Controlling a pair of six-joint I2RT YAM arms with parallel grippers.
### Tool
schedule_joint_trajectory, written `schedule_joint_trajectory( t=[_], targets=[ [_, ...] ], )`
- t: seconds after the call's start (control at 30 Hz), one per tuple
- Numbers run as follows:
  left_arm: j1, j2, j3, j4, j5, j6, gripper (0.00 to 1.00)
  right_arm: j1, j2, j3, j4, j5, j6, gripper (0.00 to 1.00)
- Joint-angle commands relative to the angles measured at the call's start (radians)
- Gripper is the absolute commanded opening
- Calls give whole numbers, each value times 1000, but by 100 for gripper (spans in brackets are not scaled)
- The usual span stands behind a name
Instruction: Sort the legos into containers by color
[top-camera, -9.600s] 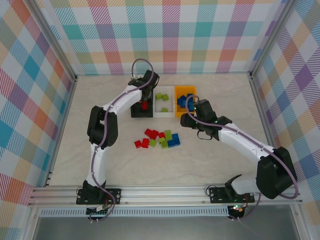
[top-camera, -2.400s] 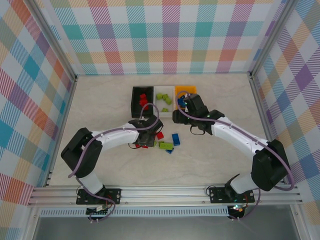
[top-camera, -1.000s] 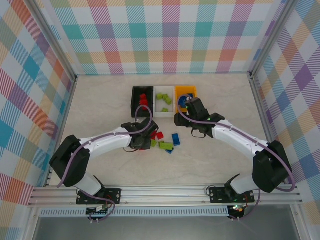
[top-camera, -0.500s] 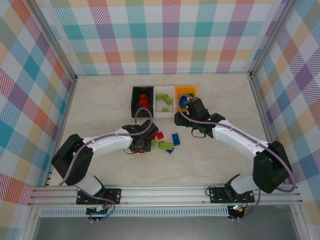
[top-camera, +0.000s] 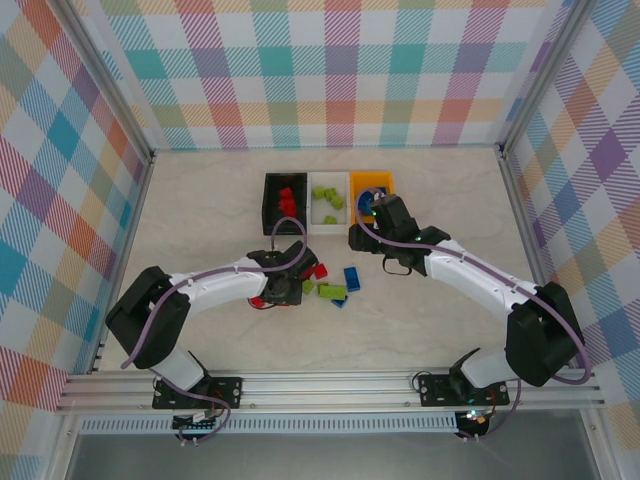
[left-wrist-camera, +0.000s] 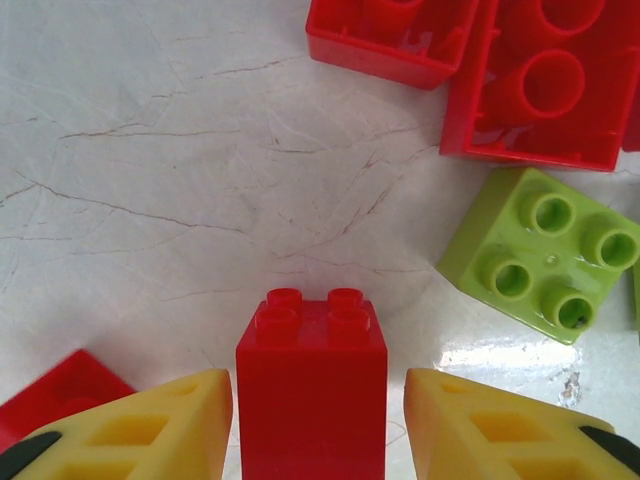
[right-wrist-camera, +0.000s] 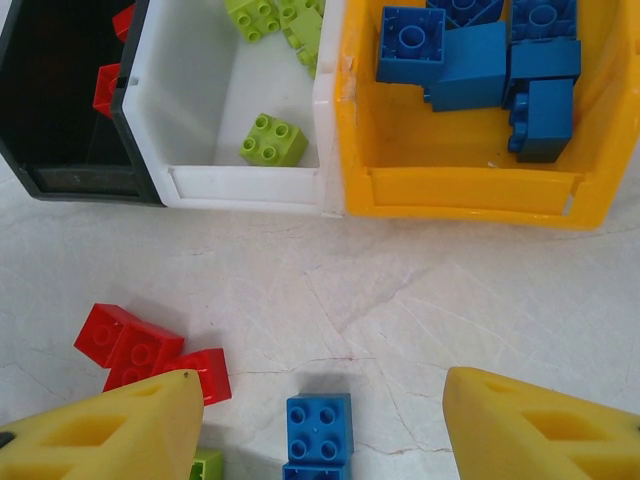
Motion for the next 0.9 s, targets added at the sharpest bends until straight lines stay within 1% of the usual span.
schedule_joint_trajectory(
  t=[0.0, 0.17, 0.37, 0.47, 0.53, 0.63, 0.7, 0.8, 0.87],
  targets=[
    [-23, -24, 38, -45, -37, -1, 51, 1, -30, -6, 21, -1, 2, 65],
    [-23, 9, 33, -48, -49, 3, 50, 0, -26, -5, 22, -5, 3, 65],
    [-23, 67, 7, -10, -50, -10, 49, 0, -35, -8, 17, -3, 2, 65],
    [-24, 91, 22, 3, -45, -13, 39, 0, -43, -10, 16, 0, 1, 65],
    [-23, 74, 40, 3, -44, -12, 34, 0, -47, -11, 15, 5, 0, 65],
    [-19, 29, 89, -22, -76, -5, 32, 0, -57, -12, 13, 11, -1, 65],
    [3, 0, 134, -43, -106, 1, 31, 1, -62, -12, 13, 17, -1, 65],
    [78, -17, 216, -35, -123, 7, 31, 0, -68, -12, 16, 18, -1, 65],
    [114, 7, 303, -18, -193, 24, 31, 1, -65, -9, 13, 22, -4, 65]
  ],
)
